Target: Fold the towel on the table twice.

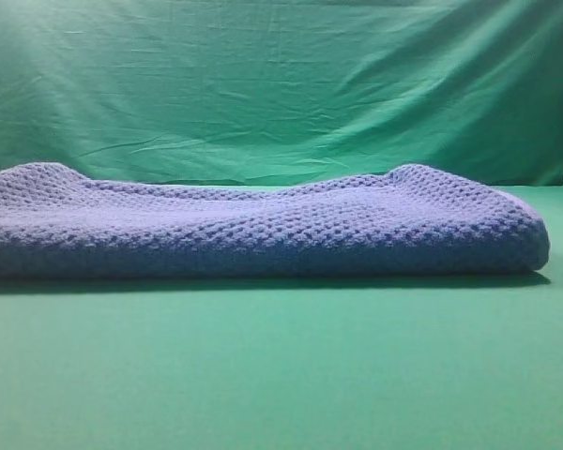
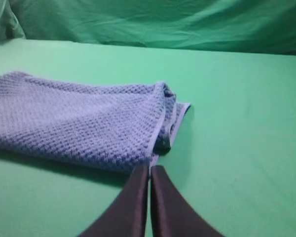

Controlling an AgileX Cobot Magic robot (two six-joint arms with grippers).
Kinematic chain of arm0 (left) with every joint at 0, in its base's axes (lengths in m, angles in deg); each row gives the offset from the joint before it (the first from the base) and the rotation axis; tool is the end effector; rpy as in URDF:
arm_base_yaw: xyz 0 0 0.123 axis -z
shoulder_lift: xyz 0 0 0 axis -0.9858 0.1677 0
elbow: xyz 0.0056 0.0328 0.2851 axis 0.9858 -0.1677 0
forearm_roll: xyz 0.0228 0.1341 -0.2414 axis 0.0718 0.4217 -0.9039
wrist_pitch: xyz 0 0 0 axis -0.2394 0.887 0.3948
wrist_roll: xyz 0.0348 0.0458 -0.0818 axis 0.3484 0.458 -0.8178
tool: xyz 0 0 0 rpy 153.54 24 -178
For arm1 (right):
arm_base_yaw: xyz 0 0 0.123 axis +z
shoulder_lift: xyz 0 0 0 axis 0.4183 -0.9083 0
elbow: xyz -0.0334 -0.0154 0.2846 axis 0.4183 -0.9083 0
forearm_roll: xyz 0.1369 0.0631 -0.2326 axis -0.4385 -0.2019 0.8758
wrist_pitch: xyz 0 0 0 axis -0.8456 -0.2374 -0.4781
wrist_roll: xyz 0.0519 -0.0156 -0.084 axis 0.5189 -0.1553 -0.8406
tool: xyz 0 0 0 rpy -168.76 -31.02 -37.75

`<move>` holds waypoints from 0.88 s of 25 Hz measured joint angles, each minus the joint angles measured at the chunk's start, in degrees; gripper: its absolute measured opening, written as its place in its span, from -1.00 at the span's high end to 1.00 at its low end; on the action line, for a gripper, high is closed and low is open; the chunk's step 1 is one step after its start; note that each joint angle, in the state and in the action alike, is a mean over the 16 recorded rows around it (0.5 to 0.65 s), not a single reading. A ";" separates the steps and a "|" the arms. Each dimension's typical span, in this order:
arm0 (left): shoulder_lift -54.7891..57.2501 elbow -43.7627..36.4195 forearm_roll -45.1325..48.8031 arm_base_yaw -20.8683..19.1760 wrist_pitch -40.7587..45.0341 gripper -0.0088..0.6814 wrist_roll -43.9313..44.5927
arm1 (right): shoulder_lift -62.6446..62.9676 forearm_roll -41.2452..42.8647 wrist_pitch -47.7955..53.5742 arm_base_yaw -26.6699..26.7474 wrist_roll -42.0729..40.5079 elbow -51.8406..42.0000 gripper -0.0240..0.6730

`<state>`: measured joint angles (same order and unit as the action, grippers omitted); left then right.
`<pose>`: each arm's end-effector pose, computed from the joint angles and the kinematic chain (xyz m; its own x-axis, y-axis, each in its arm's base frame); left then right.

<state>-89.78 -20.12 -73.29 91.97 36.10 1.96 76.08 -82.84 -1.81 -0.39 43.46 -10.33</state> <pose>0.0831 -0.0206 0.1764 -0.2486 0.0169 -0.9685 0.2256 0.9734 -0.0410 0.0777 0.0357 0.1721 -0.2337 -0.1022 -0.9669 -0.4153 0.9097 0.0042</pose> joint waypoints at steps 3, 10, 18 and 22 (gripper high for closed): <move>0.00 0.00 -0.13 0.00 0.15 0.97 -0.01 | 0.00 0.12 1.39 0.00 -0.02 0.00 0.93; 0.00 0.00 -0.47 0.00 0.16 0.97 -0.01 | 0.00 0.16 2.57 0.00 -0.04 0.00 0.93; 0.00 0.00 -0.73 -2.04 0.20 0.97 -0.01 | 0.00 0.16 2.58 -0.57 -0.04 0.00 0.93; 0.00 0.00 -0.76 -4.29 0.23 0.97 -0.01 | 0.00 0.16 2.58 -3.15 -0.04 0.00 0.93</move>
<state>-89.78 -20.12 -74.06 87.68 36.33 1.95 76.08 -82.68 0.77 -3.54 43.42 -10.33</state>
